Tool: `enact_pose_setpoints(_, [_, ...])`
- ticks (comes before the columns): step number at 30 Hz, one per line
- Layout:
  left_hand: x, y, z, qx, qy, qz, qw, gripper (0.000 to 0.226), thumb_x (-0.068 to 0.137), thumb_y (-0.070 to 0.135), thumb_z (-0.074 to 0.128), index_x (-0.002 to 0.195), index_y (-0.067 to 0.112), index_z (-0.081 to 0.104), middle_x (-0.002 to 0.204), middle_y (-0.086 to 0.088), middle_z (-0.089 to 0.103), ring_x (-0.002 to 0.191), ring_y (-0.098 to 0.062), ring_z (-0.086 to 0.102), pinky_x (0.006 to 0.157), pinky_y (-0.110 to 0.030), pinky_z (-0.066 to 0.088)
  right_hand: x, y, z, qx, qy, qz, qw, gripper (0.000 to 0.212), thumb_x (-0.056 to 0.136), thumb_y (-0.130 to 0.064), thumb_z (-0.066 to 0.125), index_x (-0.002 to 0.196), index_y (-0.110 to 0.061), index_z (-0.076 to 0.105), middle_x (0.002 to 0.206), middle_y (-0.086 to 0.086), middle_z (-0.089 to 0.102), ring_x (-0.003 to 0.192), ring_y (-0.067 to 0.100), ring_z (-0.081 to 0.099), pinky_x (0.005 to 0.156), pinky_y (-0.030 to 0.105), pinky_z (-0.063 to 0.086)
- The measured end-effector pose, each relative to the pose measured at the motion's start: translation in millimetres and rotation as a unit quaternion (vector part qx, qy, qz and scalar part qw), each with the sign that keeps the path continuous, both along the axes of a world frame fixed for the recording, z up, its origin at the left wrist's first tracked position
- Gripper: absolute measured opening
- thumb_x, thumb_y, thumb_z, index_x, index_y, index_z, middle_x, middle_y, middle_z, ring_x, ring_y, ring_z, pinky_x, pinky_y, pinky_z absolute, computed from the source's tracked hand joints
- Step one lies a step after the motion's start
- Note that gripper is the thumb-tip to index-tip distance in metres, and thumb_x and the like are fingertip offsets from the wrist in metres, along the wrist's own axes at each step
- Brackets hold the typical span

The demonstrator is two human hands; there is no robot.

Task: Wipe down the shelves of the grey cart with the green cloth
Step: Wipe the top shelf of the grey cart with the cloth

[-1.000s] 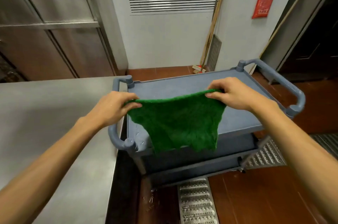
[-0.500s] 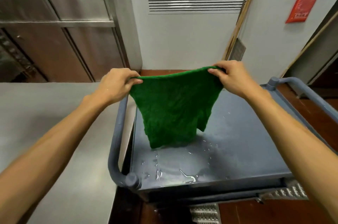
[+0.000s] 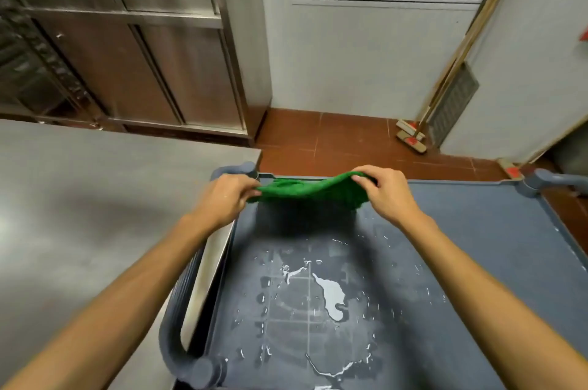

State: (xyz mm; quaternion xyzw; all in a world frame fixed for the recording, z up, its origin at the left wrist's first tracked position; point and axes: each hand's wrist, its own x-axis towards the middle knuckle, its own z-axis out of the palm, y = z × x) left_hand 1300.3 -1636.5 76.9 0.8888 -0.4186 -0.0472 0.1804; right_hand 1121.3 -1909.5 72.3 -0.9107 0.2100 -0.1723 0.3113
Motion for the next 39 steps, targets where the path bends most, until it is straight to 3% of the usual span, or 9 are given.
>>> enact_pose_setpoints(5, [-15.4,4.7,-82.7,0.151,0.104,0.006,0.983,0.022,0.101,0.030,0.060,0.108,0.012,0.072,0.109,-0.012,0.074,0.106,-0.036,0.066,0.085,-0.040,0.051,-1.9,15.3,-88.7,0.065,0.165,0.034,0.984,0.022,0.097,-0.018,0.060,0.115,-0.012,0.072,0.111,0.010,0.074,0.106,0.032,0.065,0.093,0.033,0.045])
enact_pose_setpoints(7, [-20.9,4.4,-101.6,0.200,0.129,0.001,0.971,0.024,0.100,0.030,0.060,0.117,0.015,0.069,0.117,-0.011,0.072,0.114,-0.034,0.064,0.092,-0.043,0.051,-4.6,21.6,-107.7,0.074,0.208,0.054,0.974,0.027,0.096,-0.016,0.058,0.120,-0.015,0.070,0.116,0.009,0.072,0.112,0.032,0.063,0.102,0.036,0.042])
enact_pose_setpoints(10, [-26.2,0.5,-116.8,0.197,0.170,-0.012,0.965,0.051,0.090,0.027,0.064,0.140,0.021,0.058,0.138,-0.007,0.062,0.129,-0.028,0.056,0.109,-0.040,0.044,-1.4,28.2,-120.6,0.113,0.214,0.096,0.966,0.035,0.091,-0.018,0.060,0.125,-0.019,0.068,0.133,0.003,0.064,0.127,0.023,0.055,0.112,0.035,0.036])
enact_pose_setpoints(13, [-28.8,-12.5,-130.2,0.165,0.139,-0.033,0.976,0.064,0.087,0.036,0.054,0.149,0.019,0.049,0.155,-0.012,0.044,0.142,-0.030,0.041,0.120,-0.039,0.030,16.9,30.7,-131.5,0.054,0.183,0.116,0.975,0.037,0.097,-0.024,0.057,0.133,-0.020,0.062,0.150,0.006,0.049,0.141,0.025,0.039,0.118,0.040,0.025])
enact_pose_setpoints(18, [-26.0,-46.9,-164.6,0.173,0.000,-0.043,0.984,0.056,0.108,0.036,0.032,0.161,0.023,0.021,0.169,-0.014,0.012,0.153,-0.032,0.019,0.123,-0.043,0.018,62.8,37.2,-157.1,-0.108,0.208,0.133,0.963,0.054,0.104,-0.032,0.039,0.156,-0.024,0.027,0.166,0.009,0.007,0.153,0.027,0.006,0.121,0.044,0.012])
enact_pose_setpoints(23, [-15.9,-70.2,-201.8,0.192,0.001,0.004,0.981,0.064,0.106,0.049,0.021,0.163,0.025,0.002,0.171,-0.010,-0.007,0.158,-0.030,-0.001,0.126,-0.051,0.008,95.9,36.8,-193.8,-0.165,0.283,0.157,0.932,0.065,0.104,-0.047,0.028,0.159,-0.024,0.000,0.165,0.009,-0.016,0.152,0.028,-0.012,0.123,0.050,-0.001])
enact_pose_setpoints(28, [-21.5,-62.4,-228.3,0.174,-0.029,0.023,0.984,0.065,0.105,0.052,0.014,0.163,0.023,0.006,0.171,-0.010,-0.005,0.158,-0.029,-0.005,0.126,-0.052,0.005,84.6,41.5,-224.4,-0.213,0.246,0.147,0.934,0.068,0.102,-0.054,0.014,0.159,-0.020,0.002,0.166,0.011,-0.010,0.153,0.029,-0.011,0.123,0.051,-0.003])
enact_pose_setpoints(34, [-28.3,-58.5,-213.1,0.177,0.001,0.022,0.984,0.066,0.107,0.051,0.020,0.163,0.023,0.000,0.169,-0.010,-0.014,0.157,-0.028,-0.013,0.126,-0.053,0.001,79.6,46.5,-226.1,-0.208,0.227,0.142,0.941,0.069,0.101,-0.056,0.016,0.159,-0.019,0.007,0.166,0.012,-0.005,0.153,0.029,-0.009,0.123,0.051,-0.002])
enact_pose_setpoints(39, [-41.7,-15.0,-181.5,0.184,-0.060,0.022,0.981,0.063,0.105,0.039,0.035,0.162,0.020,0.017,0.170,-0.014,0.005,0.158,-0.029,0.000,0.125,-0.057,0.002,78.8,49.7,-221.6,-0.202,0.243,0.136,0.939,0.071,0.101,-0.060,0.015,0.159,-0.022,0.001,0.166,0.010,-0.010,0.153,0.026,-0.013,0.123,0.050,-0.004])
